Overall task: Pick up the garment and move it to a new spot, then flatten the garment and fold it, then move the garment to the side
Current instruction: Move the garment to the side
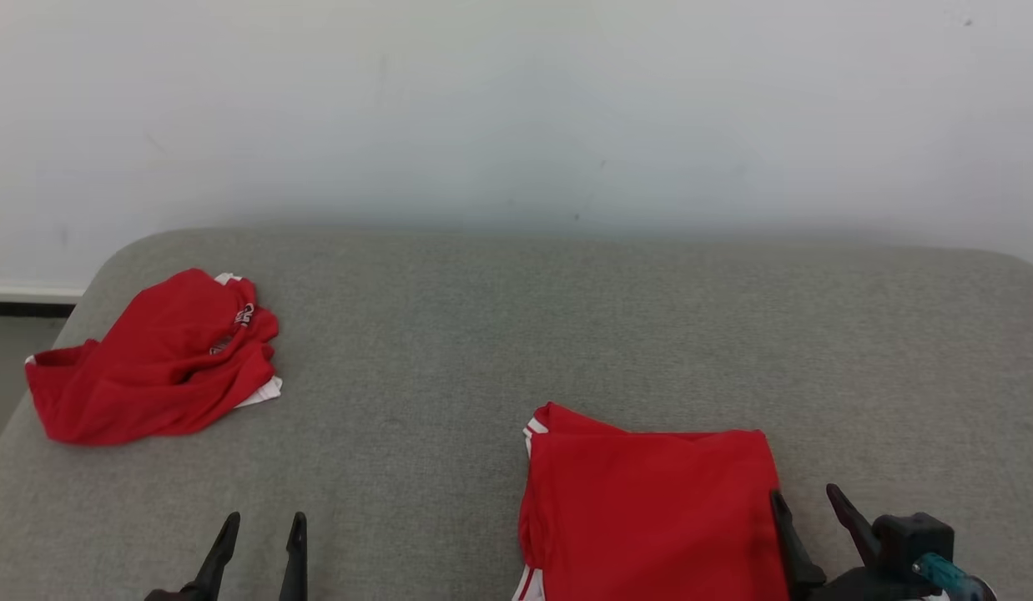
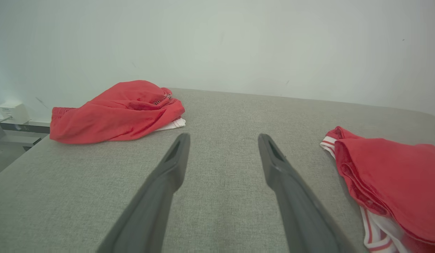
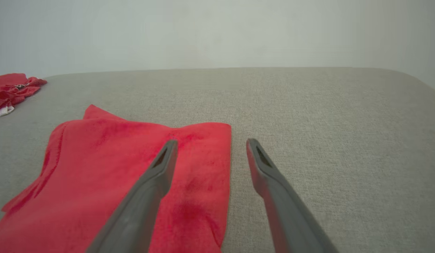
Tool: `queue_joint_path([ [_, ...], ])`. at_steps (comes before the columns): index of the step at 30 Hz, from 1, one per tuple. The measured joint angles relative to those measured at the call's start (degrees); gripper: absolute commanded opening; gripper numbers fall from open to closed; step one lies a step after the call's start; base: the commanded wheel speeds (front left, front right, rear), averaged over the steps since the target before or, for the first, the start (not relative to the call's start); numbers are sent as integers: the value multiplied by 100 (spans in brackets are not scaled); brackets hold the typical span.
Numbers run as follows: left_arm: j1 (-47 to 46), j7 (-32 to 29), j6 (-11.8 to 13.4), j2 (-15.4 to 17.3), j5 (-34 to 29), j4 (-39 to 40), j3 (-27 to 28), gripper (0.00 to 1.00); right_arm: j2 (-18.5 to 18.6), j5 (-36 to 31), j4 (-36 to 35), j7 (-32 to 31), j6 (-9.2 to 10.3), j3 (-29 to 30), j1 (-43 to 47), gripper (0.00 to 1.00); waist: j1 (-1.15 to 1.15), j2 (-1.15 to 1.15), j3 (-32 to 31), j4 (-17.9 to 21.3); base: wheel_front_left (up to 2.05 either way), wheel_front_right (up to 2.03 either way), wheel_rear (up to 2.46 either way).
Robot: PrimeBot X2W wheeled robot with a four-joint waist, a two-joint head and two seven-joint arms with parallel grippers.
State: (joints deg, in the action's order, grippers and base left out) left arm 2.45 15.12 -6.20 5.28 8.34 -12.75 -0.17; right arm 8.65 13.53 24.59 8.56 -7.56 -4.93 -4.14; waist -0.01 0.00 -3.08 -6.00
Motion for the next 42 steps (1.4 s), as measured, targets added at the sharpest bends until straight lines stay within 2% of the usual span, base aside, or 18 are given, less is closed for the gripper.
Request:
queue_joint_path([
  [11,-102,0,-71,-38,-20,-69,58,100,14,13,1756,55,0,-47,-724,100,0,0,329,-309,0,0,0],
  [16,-202,-1,-81,-57,-26,-83,79,100,-108,107,2362,153,1,-201,-968,100,0,0,459,-343,0,0,0],
  [17,-215,0,-83,-67,-27,-88,75,100,-119,167,2443,165,1,-237,-1014,85,0,0,464,-349,0,0,0],
  [18,-222,0,-86,-82,-27,-87,75,100,-133,218,2496,210,1,-286,-1042,9,0,0,467,-350,0,0,0],
  [19,-227,-1,-86,-94,-27,-85,76,100,-148,254,2549,234,1,-370,-1078,0,0,0,469,-346,0,0,0],
  [23,-229,-1,-86,-118,-26,-55,125,100,-113,371,2668,286,1,-625,-1363,0,0,0,511,-276,0,0,0],
  [29,-386,-1,-88,-172,-16,34,105,100,241,456,2646,254,0,-928,-2238,0,0,0,746,-173,0,0,0],
  [34,-731,0,-94,-200,49,187,51,100,787,456,2516,98,0,-1093,-3111,0,0,1,1141,-103,0,0,0],
  [42,-1467,0,-115,-226,69,621,27,100,1857,460,2147,-98,0,-1159,-4298,0,-1,1,2086,57,0,0,0],
])
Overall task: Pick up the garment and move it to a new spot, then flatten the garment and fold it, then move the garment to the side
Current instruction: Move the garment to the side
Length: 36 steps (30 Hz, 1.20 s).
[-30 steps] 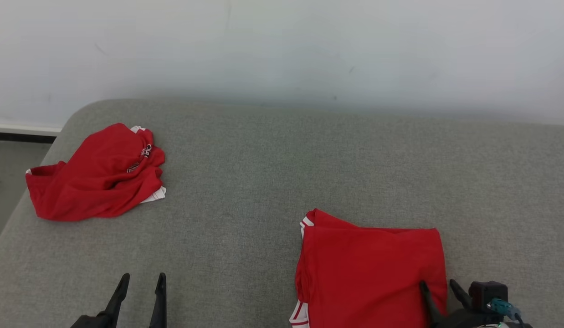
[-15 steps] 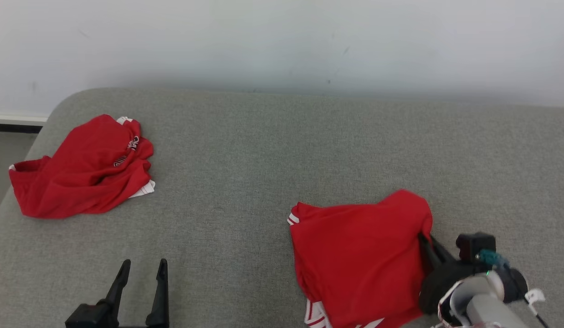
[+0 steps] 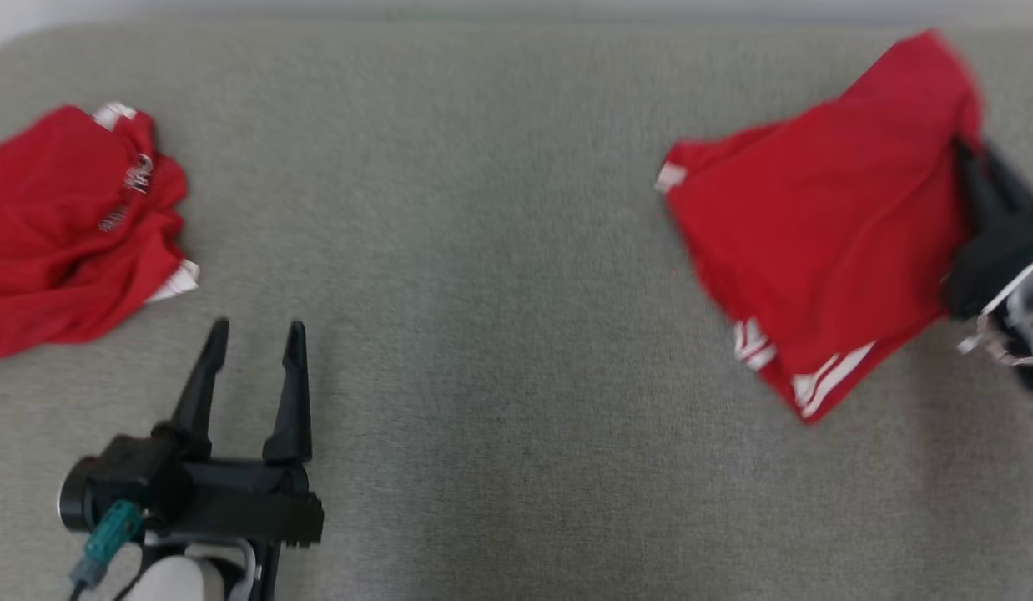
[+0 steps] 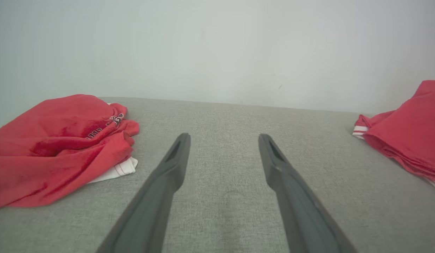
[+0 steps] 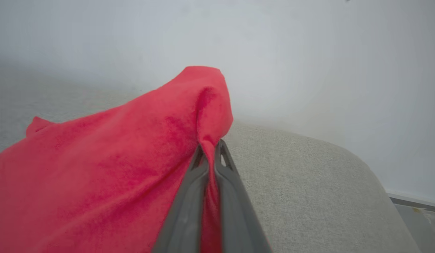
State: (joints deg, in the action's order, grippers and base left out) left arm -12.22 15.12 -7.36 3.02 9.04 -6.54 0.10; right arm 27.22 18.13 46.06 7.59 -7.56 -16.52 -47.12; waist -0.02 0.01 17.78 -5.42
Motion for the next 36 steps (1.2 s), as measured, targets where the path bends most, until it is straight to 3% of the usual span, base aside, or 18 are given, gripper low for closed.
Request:
queue_joint_path([
  [18,-305,0,-14,182,-156,705,205,100,1927,168,-631,-621,0,155,-1076,0,1,1,1506,733,0,0,0],
  [26,-304,1,-14,244,-154,964,222,100,2260,147,-568,-827,0,-90,-1623,0,2,0,1873,930,0,0,0],
  [27,-304,1,-14,245,-154,977,218,100,2269,77,-524,-825,0,-114,-1690,16,2,0,1895,932,0,0,0],
  [28,-304,1,-14,246,-154,990,214,100,2269,20,-469,-816,0,-138,-1756,47,2,0,1912,929,0,0,0],
  [29,-305,1,-14,245,-153,999,209,100,2271,-25,-422,-809,0,-174,-1807,100,2,0,1922,919,0,0,0],
  [36,-313,2,-15,202,-136,983,232,100,2161,-312,-62,-591,0,-235,-2105,100,2,0,1868,856,0,0,0],
])
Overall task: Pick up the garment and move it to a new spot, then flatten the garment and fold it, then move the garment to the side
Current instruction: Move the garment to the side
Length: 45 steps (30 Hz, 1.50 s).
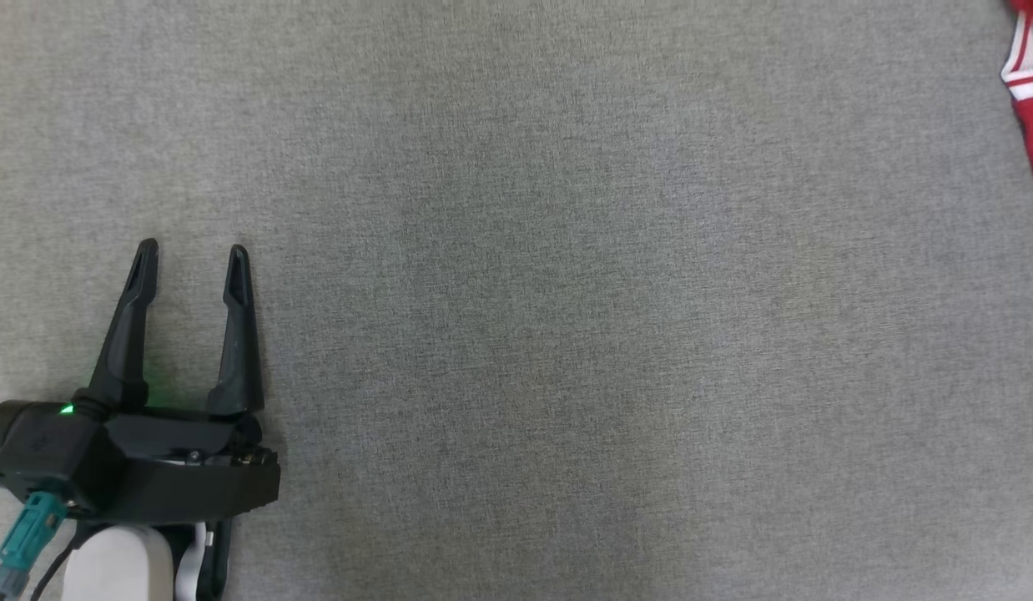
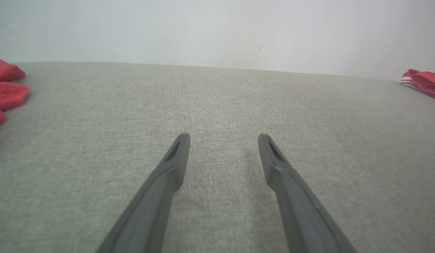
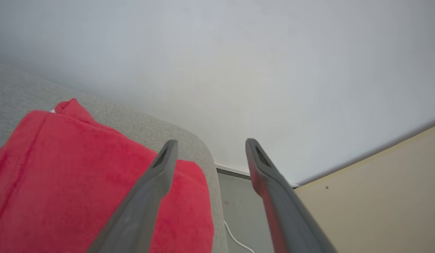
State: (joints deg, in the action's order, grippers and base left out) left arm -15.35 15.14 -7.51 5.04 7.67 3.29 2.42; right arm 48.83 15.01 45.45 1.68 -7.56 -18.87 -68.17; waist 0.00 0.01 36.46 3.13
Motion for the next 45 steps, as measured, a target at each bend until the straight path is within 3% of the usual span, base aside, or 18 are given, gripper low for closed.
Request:
queue_joint_path([
  [7,86,-1,0,-68,66,-241,71,100,-357,14,-53,582,0,-4,146,100,0,0,-323,-2,0,0,0],
  [13,435,-2,0,-111,108,-471,279,100,-1006,69,-459,1048,0,1,817,100,0,0,-846,-7,0,0,0],
  [27,1385,-2,42,-180,143,-898,671,100,-2560,167,-2075,1296,0,536,3911,100,2,-2,-2456,-99,0,0,0],
  [35,1727,-2,37,-191,89,-1080,656,100,-3209,75,-2821,1157,0,826,5508,100,2,-2,-3237,-230,0,0,0],
  [45,2026,-2,18,-200,40,-1212,552,100,-4013,-258,-3727,1171,0,1692,7063,100,1,-1,-3881,-542,0,0,0],
])
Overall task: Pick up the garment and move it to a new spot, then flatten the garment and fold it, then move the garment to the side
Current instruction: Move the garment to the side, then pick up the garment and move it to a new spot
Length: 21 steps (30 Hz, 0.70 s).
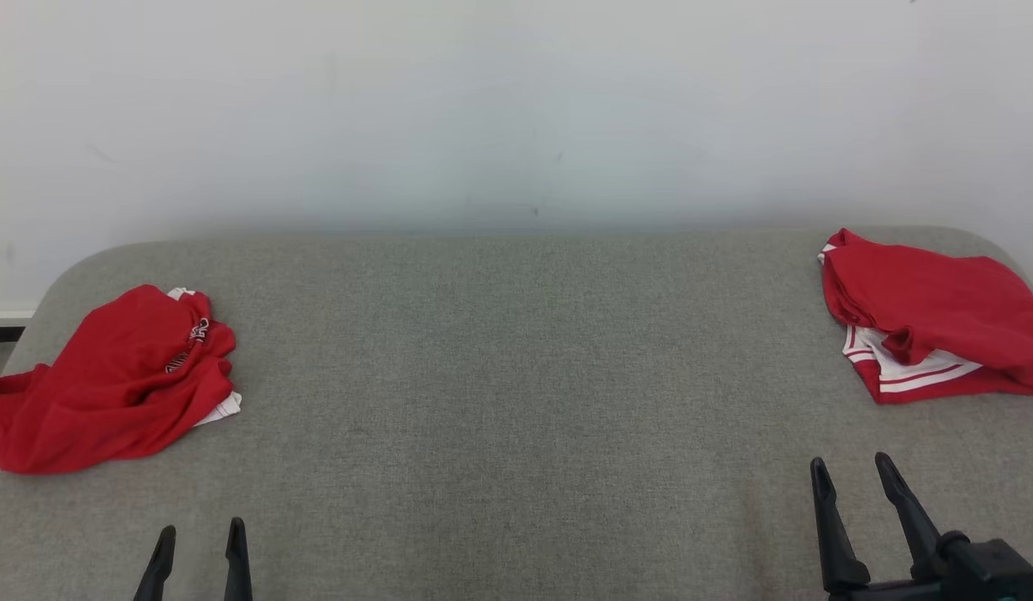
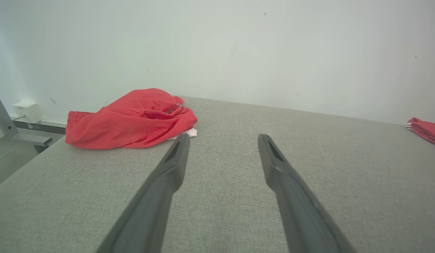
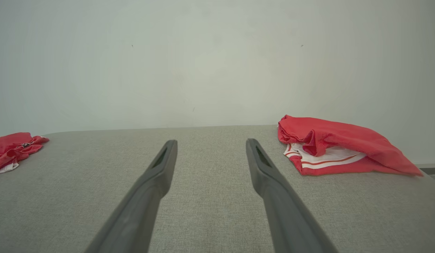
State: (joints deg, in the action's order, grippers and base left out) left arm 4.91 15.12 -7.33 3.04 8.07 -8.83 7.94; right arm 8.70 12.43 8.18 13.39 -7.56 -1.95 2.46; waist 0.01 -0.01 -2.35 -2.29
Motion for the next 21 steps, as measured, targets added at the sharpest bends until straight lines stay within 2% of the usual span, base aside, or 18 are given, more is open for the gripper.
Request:
queue_joint_path([
  [8,139,0,-9,2,-57,-53,-151,100,-219,-160,-347,-36,0,274,482,100,-1,0,-246,-50,0,0,0],
  [21,153,0,-16,174,16,-67,-364,100,-334,-162,-369,-77,0,370,628,100,-1,1,-320,-85,0,0,0],
])
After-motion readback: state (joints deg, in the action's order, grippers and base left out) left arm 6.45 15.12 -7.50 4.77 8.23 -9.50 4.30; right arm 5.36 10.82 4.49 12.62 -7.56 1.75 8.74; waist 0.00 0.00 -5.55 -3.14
